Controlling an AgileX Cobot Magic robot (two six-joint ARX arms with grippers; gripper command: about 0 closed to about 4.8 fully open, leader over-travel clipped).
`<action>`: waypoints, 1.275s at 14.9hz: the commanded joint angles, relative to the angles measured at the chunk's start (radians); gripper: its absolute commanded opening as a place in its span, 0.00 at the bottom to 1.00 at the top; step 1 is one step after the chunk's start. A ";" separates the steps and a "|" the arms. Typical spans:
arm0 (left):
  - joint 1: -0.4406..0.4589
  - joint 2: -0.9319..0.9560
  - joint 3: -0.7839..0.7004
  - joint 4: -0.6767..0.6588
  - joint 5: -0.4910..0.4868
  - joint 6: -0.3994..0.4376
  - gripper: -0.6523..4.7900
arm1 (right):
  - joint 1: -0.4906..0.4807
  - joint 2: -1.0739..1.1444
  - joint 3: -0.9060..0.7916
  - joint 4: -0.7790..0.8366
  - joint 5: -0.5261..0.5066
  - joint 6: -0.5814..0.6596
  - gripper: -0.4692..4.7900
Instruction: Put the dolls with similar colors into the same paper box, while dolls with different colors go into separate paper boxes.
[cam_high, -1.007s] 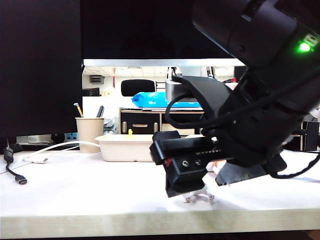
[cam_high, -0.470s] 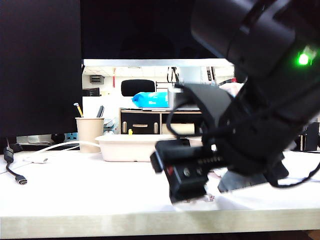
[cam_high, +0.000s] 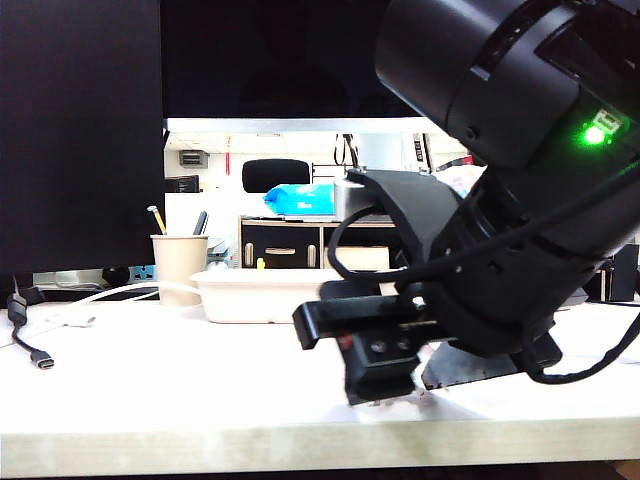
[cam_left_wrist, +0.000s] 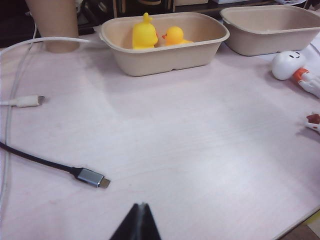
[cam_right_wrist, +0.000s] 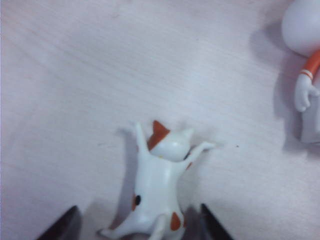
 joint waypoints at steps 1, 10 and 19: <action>0.002 0.000 0.001 0.006 0.003 0.004 0.11 | 0.000 0.000 0.002 0.007 0.001 0.005 0.58; 0.002 -0.001 0.001 0.006 0.003 0.004 0.11 | -0.037 0.000 0.002 0.018 -0.019 0.005 0.40; 0.002 -0.001 0.001 0.006 0.003 0.004 0.11 | -0.126 -0.004 0.124 0.104 -0.027 -0.127 0.37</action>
